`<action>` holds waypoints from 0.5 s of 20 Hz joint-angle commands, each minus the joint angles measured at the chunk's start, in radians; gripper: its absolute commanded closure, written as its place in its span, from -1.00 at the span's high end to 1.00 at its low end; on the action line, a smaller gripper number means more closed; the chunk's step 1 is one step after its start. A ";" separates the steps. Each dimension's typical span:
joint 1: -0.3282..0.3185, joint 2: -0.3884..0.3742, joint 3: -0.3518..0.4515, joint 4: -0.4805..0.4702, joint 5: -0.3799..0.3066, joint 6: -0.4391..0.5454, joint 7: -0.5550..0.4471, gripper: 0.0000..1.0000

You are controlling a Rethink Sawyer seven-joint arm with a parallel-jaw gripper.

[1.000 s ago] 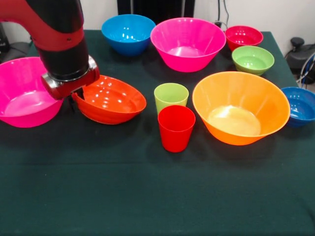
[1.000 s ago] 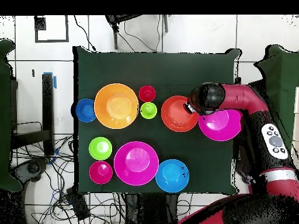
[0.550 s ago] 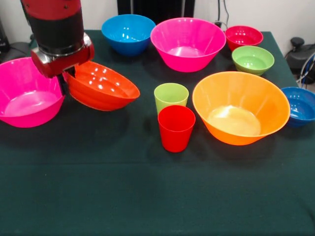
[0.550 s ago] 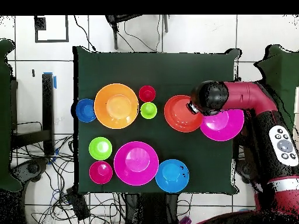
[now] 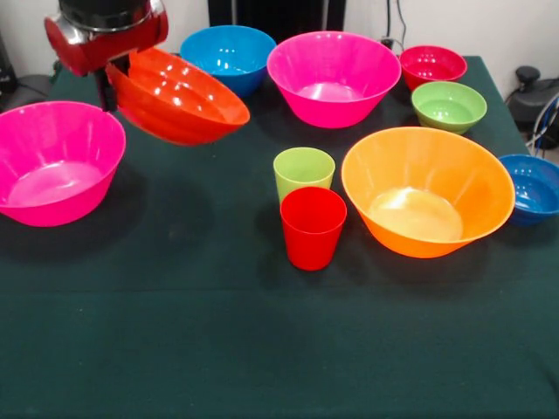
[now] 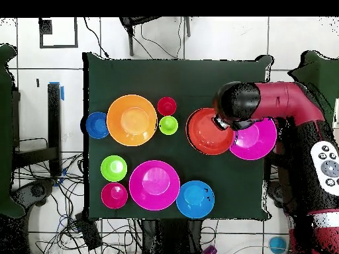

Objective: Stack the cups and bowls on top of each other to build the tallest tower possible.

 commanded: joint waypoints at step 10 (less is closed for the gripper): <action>0.027 -0.008 0.054 -0.041 0.125 0.101 -0.116 -1.00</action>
